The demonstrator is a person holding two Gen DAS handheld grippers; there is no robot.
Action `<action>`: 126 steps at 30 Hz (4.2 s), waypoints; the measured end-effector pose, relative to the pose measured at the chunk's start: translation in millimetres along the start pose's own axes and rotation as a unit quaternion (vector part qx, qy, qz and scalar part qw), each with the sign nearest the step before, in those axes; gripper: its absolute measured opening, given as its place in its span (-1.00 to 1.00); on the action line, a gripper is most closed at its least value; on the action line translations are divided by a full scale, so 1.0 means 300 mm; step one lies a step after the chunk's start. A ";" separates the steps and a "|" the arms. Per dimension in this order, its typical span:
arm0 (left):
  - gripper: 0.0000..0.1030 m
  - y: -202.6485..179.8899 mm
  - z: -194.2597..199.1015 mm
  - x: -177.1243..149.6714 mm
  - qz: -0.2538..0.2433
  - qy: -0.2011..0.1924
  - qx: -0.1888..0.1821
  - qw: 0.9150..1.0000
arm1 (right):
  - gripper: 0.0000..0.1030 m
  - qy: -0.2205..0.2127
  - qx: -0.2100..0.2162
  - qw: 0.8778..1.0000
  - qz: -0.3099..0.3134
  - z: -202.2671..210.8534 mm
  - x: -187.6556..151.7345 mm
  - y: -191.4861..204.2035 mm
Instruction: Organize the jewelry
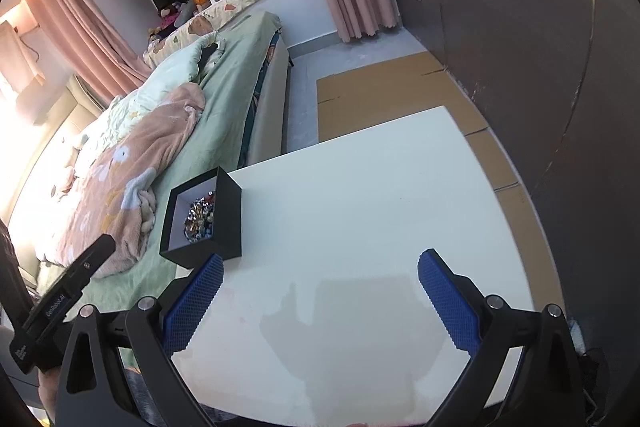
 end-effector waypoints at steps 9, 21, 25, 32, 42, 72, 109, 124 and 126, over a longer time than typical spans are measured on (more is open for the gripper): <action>0.90 -0.022 0.045 -0.039 -0.018 -0.008 -0.008 1.000 | 0.86 -0.025 0.003 0.999 0.023 0.097 -0.025 0.010; 0.90 -0.033 0.040 -0.034 -0.029 -0.014 0.004 0.999 | 0.86 -0.018 0.031 0.998 0.044 0.092 -0.032 0.035; 0.90 -0.033 0.045 -0.031 -0.029 -0.018 0.006 0.999 | 0.86 -0.020 0.033 0.998 0.040 0.096 -0.027 0.024; 0.90 -0.025 0.054 -0.026 -0.028 -0.021 0.012 0.999 | 0.86 -0.022 0.032 0.998 0.043 0.102 -0.026 0.024; 0.90 -0.017 0.053 -0.026 -0.025 -0.020 0.010 0.999 | 0.86 -0.022 0.030 0.998 0.041 0.112 -0.029 0.016; 0.90 -0.015 0.043 -0.033 -0.022 -0.016 0.010 1.000 | 0.86 -0.020 0.028 0.998 0.043 0.114 -0.026 0.017; 0.90 -0.073 0.086 -0.022 -0.031 -0.019 0.031 0.999 | 0.86 -0.017 0.016 0.999 0.024 0.050 0.024 -0.051; 0.90 0.101 -0.041 -0.047 -0.040 0.031 0.067 0.996 | 0.85 0.041 -0.041 0.998 0.014 -0.196 0.022 -0.108; 0.90 0.160 -0.090 -0.044 -0.044 0.050 0.064 0.996 | 0.85 0.060 -0.059 0.996 0.020 -0.254 0.015 -0.102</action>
Point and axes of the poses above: each gripper's, at about its wrist camera, not at the fingertips, and z roughly against the way its jaws point, y to its left, x to its top, the point moved 4 cm from there along -z, roughly the way its jaws point, and after that the axes turned 11 degrees about z, right-handed, at the moved point
